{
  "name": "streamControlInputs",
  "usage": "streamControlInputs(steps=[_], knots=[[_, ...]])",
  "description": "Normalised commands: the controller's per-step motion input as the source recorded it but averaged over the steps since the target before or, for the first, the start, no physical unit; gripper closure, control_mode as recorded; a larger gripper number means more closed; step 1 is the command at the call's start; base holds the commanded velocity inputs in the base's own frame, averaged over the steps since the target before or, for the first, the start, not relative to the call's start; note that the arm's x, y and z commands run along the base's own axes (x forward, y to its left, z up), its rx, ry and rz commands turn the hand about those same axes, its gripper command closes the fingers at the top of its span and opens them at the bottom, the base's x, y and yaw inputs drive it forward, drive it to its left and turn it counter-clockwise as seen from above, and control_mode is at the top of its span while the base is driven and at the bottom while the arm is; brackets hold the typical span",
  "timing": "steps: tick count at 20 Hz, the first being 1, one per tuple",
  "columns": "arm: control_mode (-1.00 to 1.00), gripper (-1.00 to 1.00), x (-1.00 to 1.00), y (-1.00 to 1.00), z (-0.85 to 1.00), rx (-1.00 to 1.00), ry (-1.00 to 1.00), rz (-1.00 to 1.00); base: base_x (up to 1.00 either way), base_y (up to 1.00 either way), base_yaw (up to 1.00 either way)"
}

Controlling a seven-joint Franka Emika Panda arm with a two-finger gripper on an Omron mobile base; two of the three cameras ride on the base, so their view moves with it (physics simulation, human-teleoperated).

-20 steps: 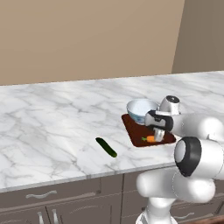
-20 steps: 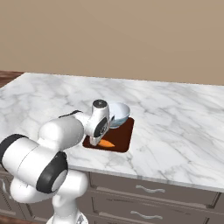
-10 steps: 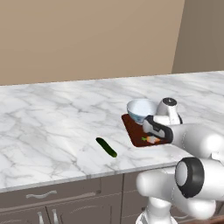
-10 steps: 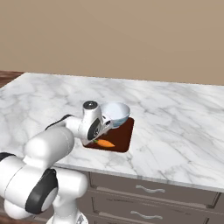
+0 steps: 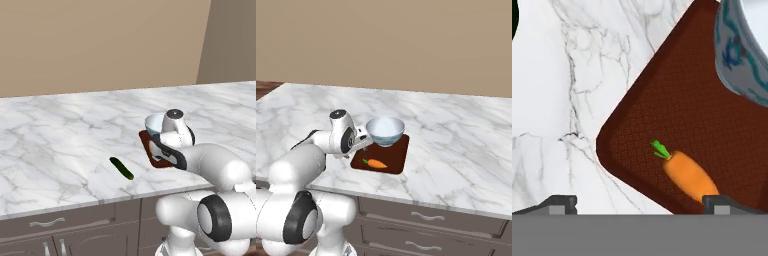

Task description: Place the two vegetables and bowl onto the tray for setting up a vegetable dip station.

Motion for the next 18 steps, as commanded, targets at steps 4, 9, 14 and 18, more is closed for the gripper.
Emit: streamControlInputs(steps=[4,9,14,18], knots=[[-1.0,-1.0,0.0,0.71,-0.17,0.0,0.15,-0.17,0.0,0.0,0.0],[-1.0,-1.0,0.0,0.88,-0.28,0.0,0.18,-0.12,0.0,0.0,0.0],[-1.0,-1.0,0.0,0.72,-0.05,0.03,0.16,-0.11,0.0,0.0,0.0],[-1.0,-1.0,0.0,0.5,-0.05,0.09,0.12,-0.05,0.0,0.0,0.0]])
